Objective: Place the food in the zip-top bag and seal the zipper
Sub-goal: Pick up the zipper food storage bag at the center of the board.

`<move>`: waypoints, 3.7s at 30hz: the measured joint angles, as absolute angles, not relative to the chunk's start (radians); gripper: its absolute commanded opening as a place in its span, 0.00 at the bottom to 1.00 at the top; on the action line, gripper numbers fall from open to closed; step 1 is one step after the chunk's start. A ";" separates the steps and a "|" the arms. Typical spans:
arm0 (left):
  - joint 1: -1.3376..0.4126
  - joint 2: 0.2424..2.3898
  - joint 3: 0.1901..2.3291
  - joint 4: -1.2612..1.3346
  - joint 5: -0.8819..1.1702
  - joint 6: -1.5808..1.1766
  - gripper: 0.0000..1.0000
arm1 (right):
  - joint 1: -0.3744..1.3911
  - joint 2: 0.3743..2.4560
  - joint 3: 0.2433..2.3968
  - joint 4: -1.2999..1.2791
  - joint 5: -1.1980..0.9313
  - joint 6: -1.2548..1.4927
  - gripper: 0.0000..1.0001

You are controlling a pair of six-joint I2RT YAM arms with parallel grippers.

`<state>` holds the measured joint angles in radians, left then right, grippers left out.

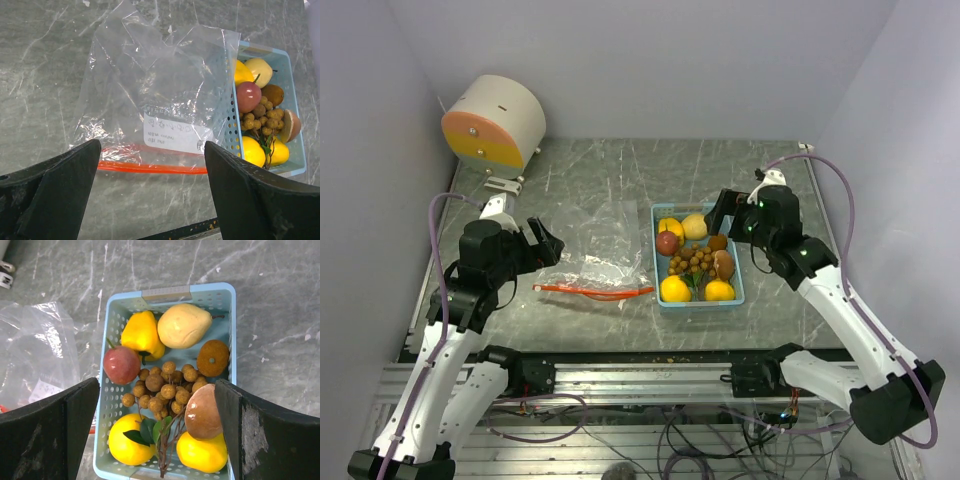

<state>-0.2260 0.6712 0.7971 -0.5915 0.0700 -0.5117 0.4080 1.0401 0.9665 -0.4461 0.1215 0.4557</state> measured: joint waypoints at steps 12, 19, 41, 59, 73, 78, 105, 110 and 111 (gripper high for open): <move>-0.226 0.648 0.796 -0.592 0.062 -0.512 0.98 | 0.408 0.995 0.927 -0.402 0.093 0.450 1.00; -0.226 0.635 0.786 -0.591 0.059 -0.517 1.00 | 0.414 0.995 0.860 -0.342 0.010 0.426 1.00; -0.226 0.558 0.748 -0.596 0.048 -0.569 1.00 | 0.968 1.341 0.851 -0.107 0.039 0.399 0.79; -0.226 0.479 0.768 -0.667 -0.046 -0.583 0.99 | 1.279 1.680 1.056 -0.038 0.430 0.048 0.81; -0.226 0.363 0.784 -0.709 -0.120 -0.592 0.99 | 1.186 1.774 1.056 0.080 0.410 -0.076 0.62; -0.226 0.362 0.784 -0.709 -0.125 -0.594 0.99 | 1.144 1.805 1.052 0.107 0.373 -0.082 0.47; -0.226 0.310 0.737 -0.662 -0.038 -0.625 0.92 | 1.047 1.465 0.910 0.249 0.241 0.317 0.00; -0.226 0.266 0.622 -0.545 0.059 -0.676 0.89 | 1.040 1.421 0.889 0.301 0.152 0.411 0.00; -0.226 0.265 0.599 -0.521 0.078 -0.690 0.88 | 1.040 1.422 0.888 0.307 0.137 0.423 0.00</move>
